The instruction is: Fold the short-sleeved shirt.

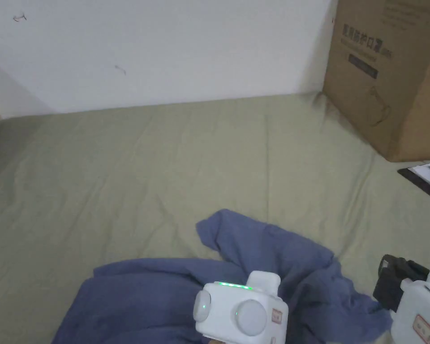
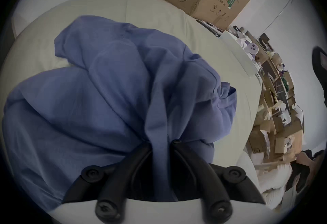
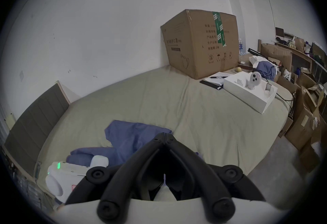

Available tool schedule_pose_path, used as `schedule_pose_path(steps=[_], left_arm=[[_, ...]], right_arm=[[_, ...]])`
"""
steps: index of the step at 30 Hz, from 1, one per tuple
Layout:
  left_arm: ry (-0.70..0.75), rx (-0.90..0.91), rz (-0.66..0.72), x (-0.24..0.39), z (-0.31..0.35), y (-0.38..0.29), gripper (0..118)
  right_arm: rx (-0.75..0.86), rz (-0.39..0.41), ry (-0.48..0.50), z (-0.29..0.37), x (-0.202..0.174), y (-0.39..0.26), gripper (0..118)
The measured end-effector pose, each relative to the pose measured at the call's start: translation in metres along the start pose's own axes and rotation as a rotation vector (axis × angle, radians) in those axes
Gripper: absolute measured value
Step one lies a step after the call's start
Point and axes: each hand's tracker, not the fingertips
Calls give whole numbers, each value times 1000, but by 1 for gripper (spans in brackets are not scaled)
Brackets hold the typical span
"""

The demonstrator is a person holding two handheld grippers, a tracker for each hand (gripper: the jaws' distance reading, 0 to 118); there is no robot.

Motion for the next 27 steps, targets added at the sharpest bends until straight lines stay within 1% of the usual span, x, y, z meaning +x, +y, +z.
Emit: schedule_pose_path(steps=[1,2,3,4,5,6,7,8,9,12,14,17,18,19,20,21,22,24,27], left_arm=[[-3,33,39,-3,7,4,6],[-29,17,85,-6,9,8,7],[-45,5,96,-10,8,13,9],[-51,-6,91,-15,9,16,15],[-53,-11,89,-17,11,17,26],[-60,-4,91,-16,15,18,52],[-63,10,93,-14,22,17,80],[-74,32,91,-14,30,17,104],[-68,52,81,-12,40,17,118],[-144,196,80,-17,87,14,118],[-147,231,105,-29,117,11,118],[-110,272,157,-63,155,5,116],[-85,288,185,-79,167,1,113],[-59,302,206,-94,176,-3,99],[-20,304,246,-112,183,-7,75],[40,302,289,-129,188,-12,34],[100,304,314,-146,193,-17,16],[196,305,332,-172,202,-26,1],[229,242,379,-214,207,-27,0]], right_arm=[[-11,8,-7,-4,1,-2,0],[-24,12,-14,-9,2,-3,0],[-33,9,-18,-12,2,-5,0],[-38,2,-15,-15,2,-6,0],[-44,-10,-5,-16,1,-6,0],[-47,-17,5,-17,1,-7,0],[-48,-18,12,-16,-1,-7,0],[-49,-14,16,-17,-3,-8,0],[-52,-5,18,-17,-6,-7,0],[-54,12,29,-17,-14,-8,0],[-54,15,52,-16,-21,-8,0],[-58,37,80,-15,-35,-11,0],[-62,49,95,-15,-40,-12,0],[-66,59,106,-15,-45,-14,0],[-69,68,116,-15,-51,-16,0],[-74,78,125,-15,-57,-17,0],[-81,87,134,-16,-63,-19,0],[-94,107,154,-18,-73,-23,0],[-115,143,166,-27,-86,-29,0]])
